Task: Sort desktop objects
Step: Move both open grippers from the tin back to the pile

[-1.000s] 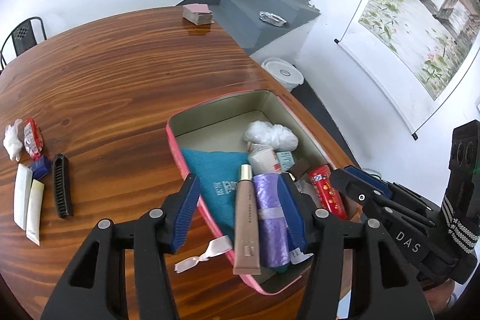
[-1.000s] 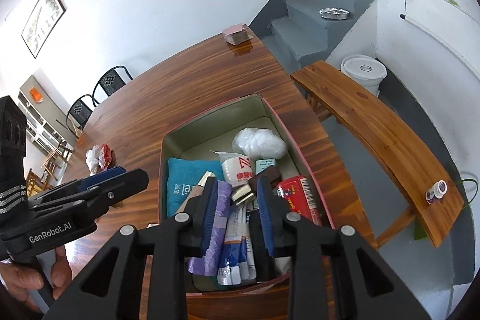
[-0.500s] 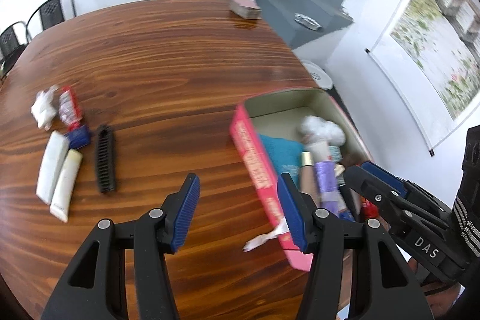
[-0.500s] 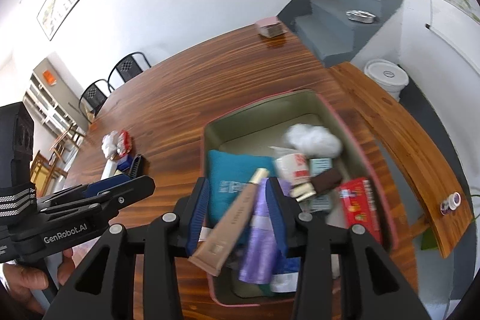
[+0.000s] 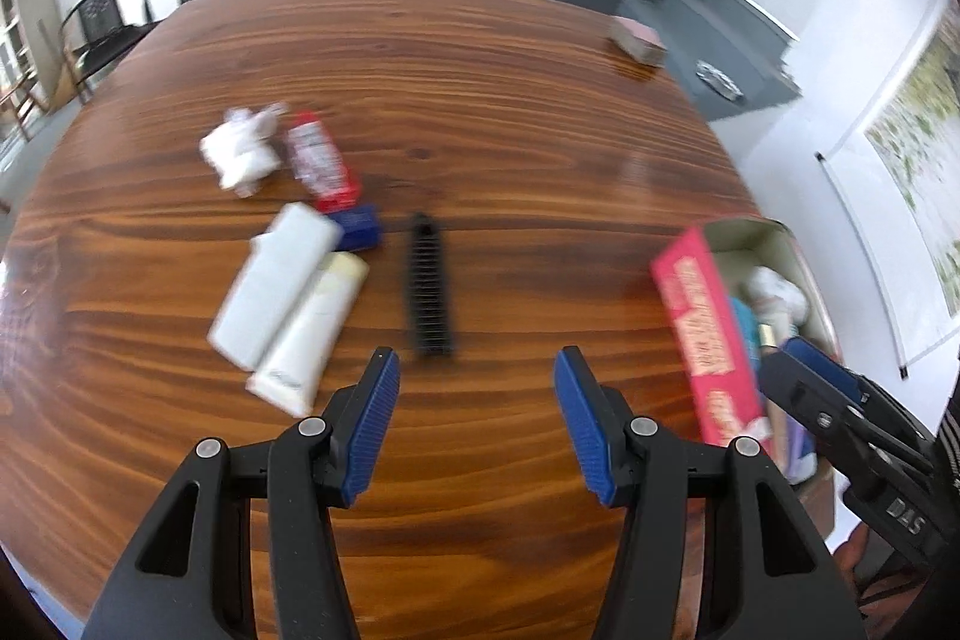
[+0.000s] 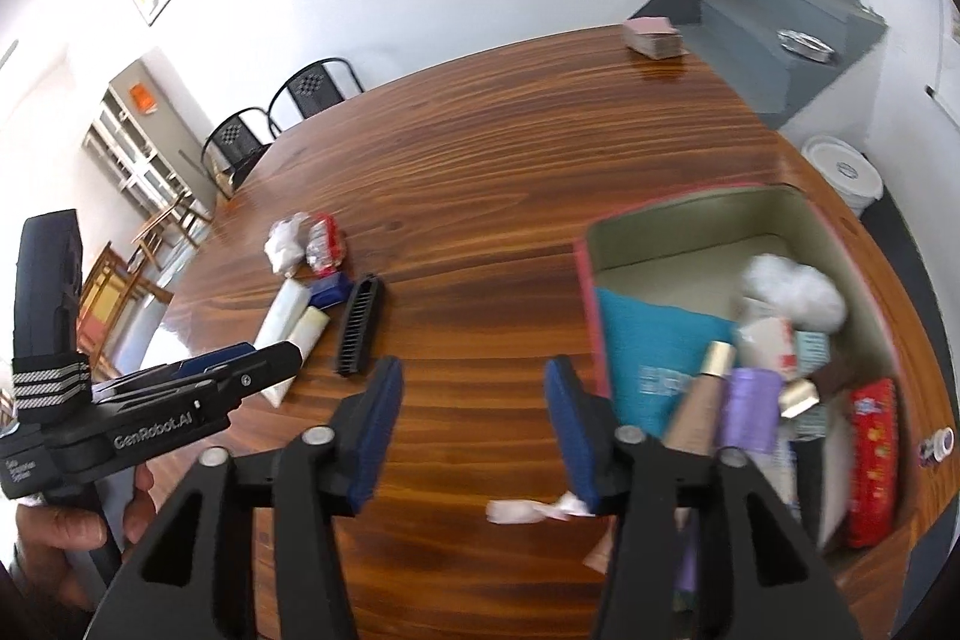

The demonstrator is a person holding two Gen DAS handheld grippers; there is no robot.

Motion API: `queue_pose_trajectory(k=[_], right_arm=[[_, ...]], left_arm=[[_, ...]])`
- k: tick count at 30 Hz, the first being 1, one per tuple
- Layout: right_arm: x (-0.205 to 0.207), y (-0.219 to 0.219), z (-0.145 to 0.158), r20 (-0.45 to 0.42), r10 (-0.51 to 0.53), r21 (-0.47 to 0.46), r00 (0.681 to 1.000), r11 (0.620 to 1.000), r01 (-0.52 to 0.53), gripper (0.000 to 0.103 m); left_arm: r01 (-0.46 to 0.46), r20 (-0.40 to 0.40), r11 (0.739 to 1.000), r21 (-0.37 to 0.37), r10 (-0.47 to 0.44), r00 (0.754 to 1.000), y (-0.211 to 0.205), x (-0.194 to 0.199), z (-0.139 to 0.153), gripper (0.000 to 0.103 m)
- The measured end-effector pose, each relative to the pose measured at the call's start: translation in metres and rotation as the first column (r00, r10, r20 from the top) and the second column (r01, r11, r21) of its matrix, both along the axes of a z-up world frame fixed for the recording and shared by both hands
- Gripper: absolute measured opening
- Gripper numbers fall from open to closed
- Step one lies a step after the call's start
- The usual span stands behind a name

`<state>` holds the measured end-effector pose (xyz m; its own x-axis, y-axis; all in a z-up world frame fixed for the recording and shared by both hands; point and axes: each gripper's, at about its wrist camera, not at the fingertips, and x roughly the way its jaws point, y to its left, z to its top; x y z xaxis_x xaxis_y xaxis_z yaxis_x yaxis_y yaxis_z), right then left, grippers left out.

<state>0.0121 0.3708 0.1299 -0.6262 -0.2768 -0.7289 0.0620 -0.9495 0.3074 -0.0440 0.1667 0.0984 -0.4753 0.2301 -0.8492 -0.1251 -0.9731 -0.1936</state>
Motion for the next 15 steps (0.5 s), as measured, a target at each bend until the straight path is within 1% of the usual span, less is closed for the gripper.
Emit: queue_pose_trajectory(k=[1,5,8,12,15], right_arm=[[-0.002,-0.008,-0.001,0.001,0.013,0.002,1.0,1.0,-0.013,0.064],[-0.011,-0.03,-0.005,0.02,0.037,0.002,0.999,0.999,-0.037,0.065],[-0.017,-0.045,-0.01,0.037,0.046,0.004,0.998,0.999,-0.047,0.065],[-0.026,-0.061,-0.018,0.062,0.047,0.007,0.997,0.999,-0.047,0.066],[-0.031,-0.071,-0.023,0.08,0.038,0.01,0.996,0.999,-0.039,0.066]], left_arm=[[-0.013,0.003,1.0,-0.003,0.013,1.0,-0.008,-0.002,-0.002,0.058],[-0.069,0.016,0.997,-0.018,0.07,0.997,-0.046,-0.012,-0.009,0.058],[-0.092,0.028,0.995,-0.024,0.093,0.995,-0.067,-0.021,-0.015,0.058],[-0.086,0.04,0.996,-0.036,0.087,0.995,-0.083,-0.033,-0.024,0.058],[-0.06,0.056,0.997,-0.04,0.062,0.996,-0.087,-0.043,-0.032,0.058]])
